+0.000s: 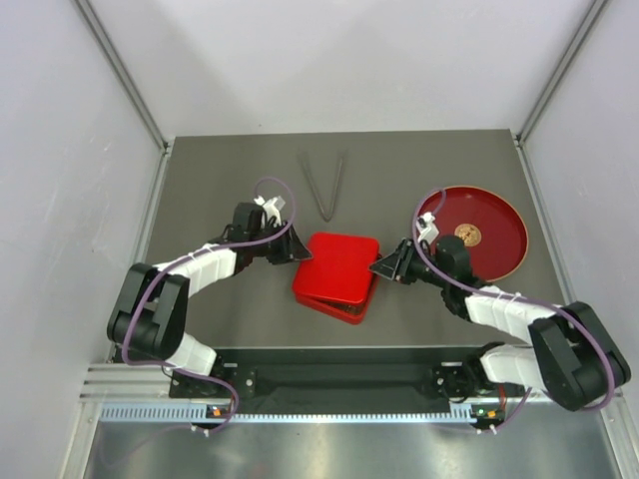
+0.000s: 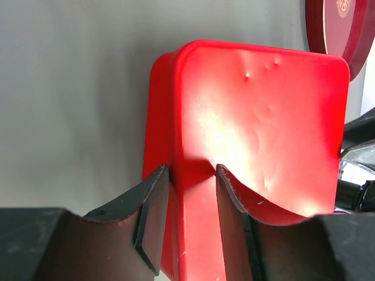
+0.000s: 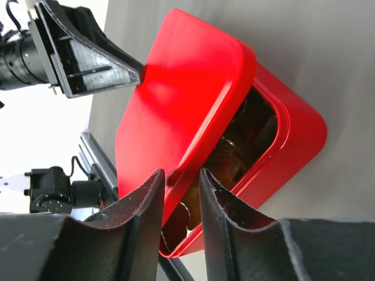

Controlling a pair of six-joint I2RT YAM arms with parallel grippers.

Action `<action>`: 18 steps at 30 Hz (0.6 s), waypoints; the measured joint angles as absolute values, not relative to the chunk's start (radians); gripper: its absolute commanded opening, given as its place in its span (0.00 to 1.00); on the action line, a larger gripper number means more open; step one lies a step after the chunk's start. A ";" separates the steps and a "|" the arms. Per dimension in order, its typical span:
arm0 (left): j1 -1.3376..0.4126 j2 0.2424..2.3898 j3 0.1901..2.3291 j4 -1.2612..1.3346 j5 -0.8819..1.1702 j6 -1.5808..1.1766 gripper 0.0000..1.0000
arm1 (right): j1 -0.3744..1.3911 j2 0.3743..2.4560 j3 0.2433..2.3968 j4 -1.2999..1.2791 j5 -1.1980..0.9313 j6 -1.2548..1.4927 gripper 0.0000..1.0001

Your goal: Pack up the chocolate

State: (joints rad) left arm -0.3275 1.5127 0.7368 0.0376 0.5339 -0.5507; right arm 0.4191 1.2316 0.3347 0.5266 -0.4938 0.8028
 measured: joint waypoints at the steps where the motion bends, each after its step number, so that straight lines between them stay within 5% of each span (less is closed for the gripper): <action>1: -0.329 1.511 0.737 0.037 0.533 -0.550 0.43 | 0.418 1.219 0.334 0.517 -0.490 0.801 0.30; 18: -0.333 1.460 0.741 0.014 0.529 -0.547 0.47 | 0.416 0.979 0.241 0.363 -0.399 0.785 0.34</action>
